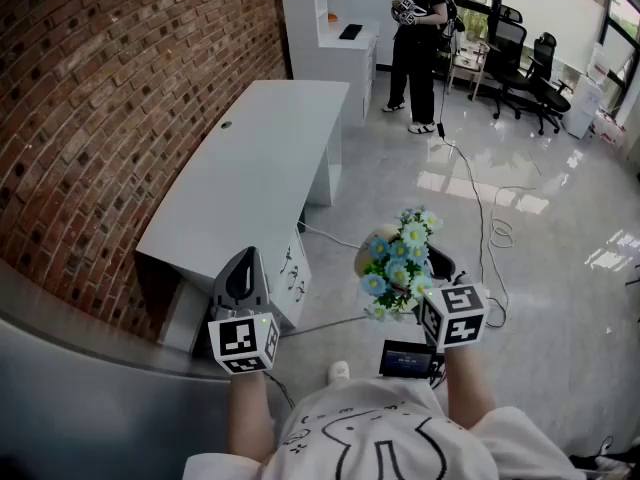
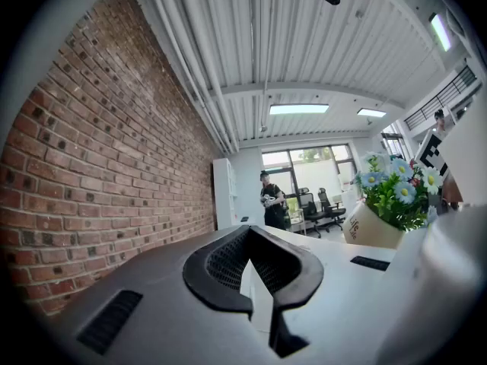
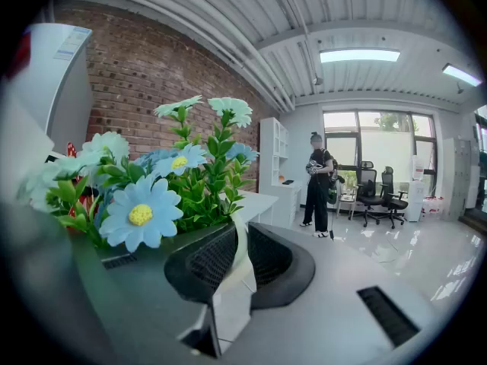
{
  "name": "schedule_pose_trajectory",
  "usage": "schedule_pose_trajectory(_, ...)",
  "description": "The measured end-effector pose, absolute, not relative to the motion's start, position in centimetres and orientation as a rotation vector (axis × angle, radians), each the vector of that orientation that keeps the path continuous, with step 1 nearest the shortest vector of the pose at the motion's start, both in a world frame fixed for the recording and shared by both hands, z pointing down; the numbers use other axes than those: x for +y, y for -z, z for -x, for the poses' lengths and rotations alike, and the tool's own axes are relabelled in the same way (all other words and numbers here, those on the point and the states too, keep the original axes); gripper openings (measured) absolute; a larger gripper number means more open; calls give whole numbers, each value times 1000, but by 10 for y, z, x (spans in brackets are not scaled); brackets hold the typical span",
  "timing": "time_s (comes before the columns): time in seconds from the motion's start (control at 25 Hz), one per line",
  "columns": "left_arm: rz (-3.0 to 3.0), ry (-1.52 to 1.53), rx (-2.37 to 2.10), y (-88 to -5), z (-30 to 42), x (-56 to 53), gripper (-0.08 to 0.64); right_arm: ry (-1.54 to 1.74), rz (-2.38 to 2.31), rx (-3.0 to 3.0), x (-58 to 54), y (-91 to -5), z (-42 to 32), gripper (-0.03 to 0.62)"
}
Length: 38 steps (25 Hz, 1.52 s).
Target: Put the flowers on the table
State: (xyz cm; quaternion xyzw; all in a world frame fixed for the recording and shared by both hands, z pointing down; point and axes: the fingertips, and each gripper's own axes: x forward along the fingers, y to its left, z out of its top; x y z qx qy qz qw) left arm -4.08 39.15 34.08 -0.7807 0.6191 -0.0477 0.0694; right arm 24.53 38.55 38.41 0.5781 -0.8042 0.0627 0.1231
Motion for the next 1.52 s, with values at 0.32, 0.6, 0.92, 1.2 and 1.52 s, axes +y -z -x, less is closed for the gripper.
schedule_pose_trajectory(0.32,2390,107,1850,-344,54,340,9,-151,-1767,-2294,343,-375,-247,49)
schedule_pose_trajectory(0.6,2446,88,1820,-359,72,295,11,-145,-1801,-2254,308,-379,-225,49)
schedule_pose_trajectory(0.92,2466,88,1827,-369,85,267,11,-149,-1766,-2248,279,-384,-209,49)
schedule_pose_trajectory(1.2,2446,92,1876,-377,89,240,11,-134,-1701,-2284,243,-391,-198,49)
schedule_pose_trajectory(1.52,2400,102,1954,-381,80,186,9,-146,-1650,-2330,175,-394,-212,50)
